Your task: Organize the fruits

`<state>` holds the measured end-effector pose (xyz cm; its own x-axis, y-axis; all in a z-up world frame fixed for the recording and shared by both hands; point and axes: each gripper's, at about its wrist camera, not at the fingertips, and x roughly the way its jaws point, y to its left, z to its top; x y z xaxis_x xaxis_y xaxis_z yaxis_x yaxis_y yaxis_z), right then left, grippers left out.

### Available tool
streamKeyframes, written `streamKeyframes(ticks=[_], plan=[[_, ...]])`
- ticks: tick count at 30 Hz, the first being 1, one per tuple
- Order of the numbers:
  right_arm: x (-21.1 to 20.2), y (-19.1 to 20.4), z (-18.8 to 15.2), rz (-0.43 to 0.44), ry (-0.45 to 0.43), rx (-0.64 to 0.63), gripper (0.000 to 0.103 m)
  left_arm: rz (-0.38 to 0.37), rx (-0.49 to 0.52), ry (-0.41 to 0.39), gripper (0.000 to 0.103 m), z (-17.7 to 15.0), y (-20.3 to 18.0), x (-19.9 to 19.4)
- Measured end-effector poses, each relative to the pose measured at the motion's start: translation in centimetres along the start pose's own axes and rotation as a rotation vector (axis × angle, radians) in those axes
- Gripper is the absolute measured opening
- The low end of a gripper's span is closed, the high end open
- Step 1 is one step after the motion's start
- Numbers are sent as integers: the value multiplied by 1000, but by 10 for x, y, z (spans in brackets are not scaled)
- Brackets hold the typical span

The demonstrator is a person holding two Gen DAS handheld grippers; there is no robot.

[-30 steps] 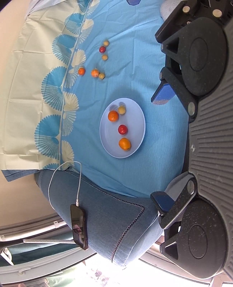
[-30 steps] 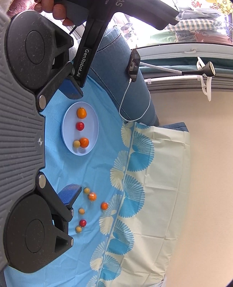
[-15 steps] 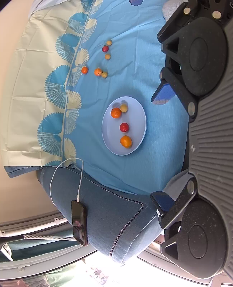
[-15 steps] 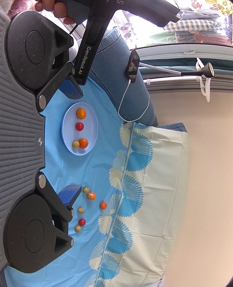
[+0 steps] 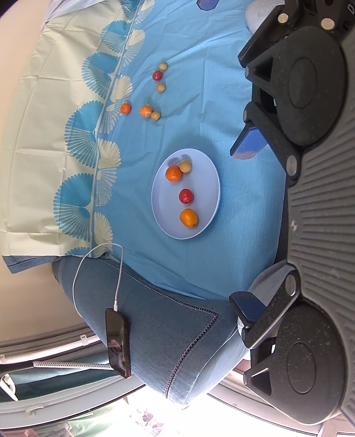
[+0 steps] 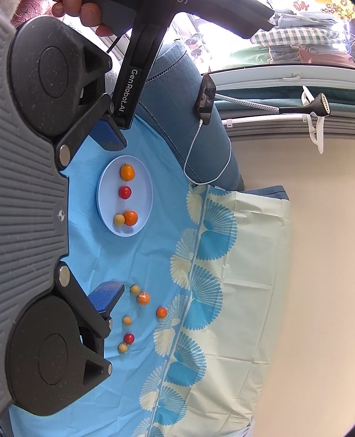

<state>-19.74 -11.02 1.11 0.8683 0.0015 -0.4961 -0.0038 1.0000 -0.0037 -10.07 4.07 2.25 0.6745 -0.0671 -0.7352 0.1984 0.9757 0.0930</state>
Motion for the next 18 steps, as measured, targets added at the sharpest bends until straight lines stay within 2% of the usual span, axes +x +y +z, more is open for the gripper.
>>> streamKeyframes(ticks=[18], plan=[[21,-10,-7,17,67,51,101,9,23,85,103,2,-8,30]])
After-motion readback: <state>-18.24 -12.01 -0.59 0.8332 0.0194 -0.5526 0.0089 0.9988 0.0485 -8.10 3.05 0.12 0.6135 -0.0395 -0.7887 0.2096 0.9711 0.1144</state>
